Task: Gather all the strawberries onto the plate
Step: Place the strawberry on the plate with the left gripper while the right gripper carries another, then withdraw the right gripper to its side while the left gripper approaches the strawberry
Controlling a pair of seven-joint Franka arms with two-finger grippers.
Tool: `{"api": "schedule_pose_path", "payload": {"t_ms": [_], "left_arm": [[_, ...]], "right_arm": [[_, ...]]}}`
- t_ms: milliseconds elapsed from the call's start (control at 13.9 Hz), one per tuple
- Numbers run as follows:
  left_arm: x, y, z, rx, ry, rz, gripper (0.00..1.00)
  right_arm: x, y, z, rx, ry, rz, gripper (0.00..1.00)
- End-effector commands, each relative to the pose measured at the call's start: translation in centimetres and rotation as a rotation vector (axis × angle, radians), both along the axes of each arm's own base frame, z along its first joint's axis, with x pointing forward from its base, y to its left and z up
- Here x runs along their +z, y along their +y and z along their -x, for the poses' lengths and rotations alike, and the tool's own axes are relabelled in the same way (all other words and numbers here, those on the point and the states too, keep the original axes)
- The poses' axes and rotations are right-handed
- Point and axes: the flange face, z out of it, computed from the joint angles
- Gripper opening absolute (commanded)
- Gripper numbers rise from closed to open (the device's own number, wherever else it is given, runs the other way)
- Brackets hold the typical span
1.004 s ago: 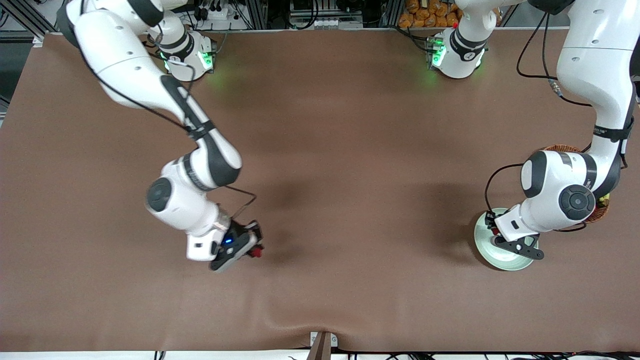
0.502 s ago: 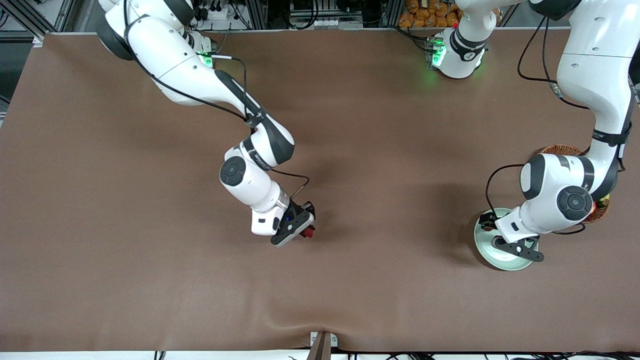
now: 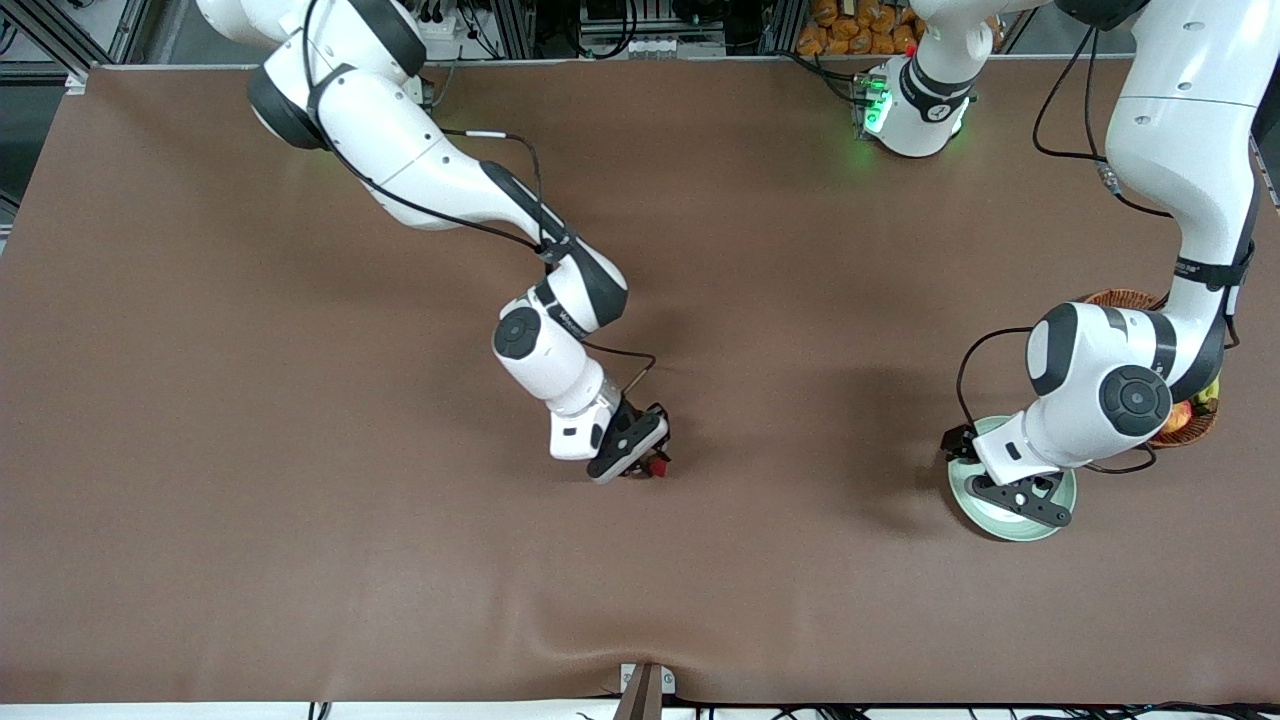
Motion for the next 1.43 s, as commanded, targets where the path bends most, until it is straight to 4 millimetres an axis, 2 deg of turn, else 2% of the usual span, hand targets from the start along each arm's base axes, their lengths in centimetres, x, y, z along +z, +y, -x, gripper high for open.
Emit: {"api": "schedule_pose_path", "payload": {"t_ms": [0,72,143,215,358,502,717,932,1075,1219,1362], "left_arm": [[1.0,-2.3,0.4,0.038,0.000,0.021,1.00],[1.1,-3.3,0.5,0.058,-0.001,0.028,1.00],[1.4,-4.6,0.6,0.074,-0.002,0.042,1.00],[1.6,-6.1,0.9,0.091,0.003,0.056,1.00],[2.2,-8.8,1.5,0.127,0.023,0.077,1.00],[2.7,-10.9,1.8,0.152,0.021,0.095,1.00],[3.2,-14.6,2.3,0.179,0.016,0.103,1.00],[4.0,-19.5,2.7,0.182,-0.002,0.118,1.00],[4.3,-23.3,3.4,0.200,-0.009,0.125,1.00],[4.0,-25.8,4.4,0.189,-0.006,0.127,1.00],[4.1,-26.3,3.8,0.190,-0.016,0.144,1.00]], "right_arm": [[-1.2,2.7,0.2,-0.030,-0.030,-0.015,0.16],[-1.9,3.8,0.9,-0.043,-0.028,-0.013,0.53],[-2.2,4.2,1.2,-0.064,-0.033,0.000,1.00],[-2.0,4.4,1.3,-0.078,-0.040,0.011,1.00],[1.0,4.2,0.5,-0.097,-0.058,-0.006,1.00],[4.5,0.9,-2.1,-0.140,-0.047,0.009,1.00],[11.2,-4.4,-5.4,-0.188,0.036,0.058,1.00],[17.2,-11.7,-7.9,-0.255,0.110,0.101,1.00],[20.0,-17.8,-8.6,-0.307,0.185,0.138,1.00],[22.2,-24.2,-7.6,-0.380,0.234,0.154,1.00],[24.6,-32.5,-5.5,-0.473,0.267,0.160,1.00]]}}
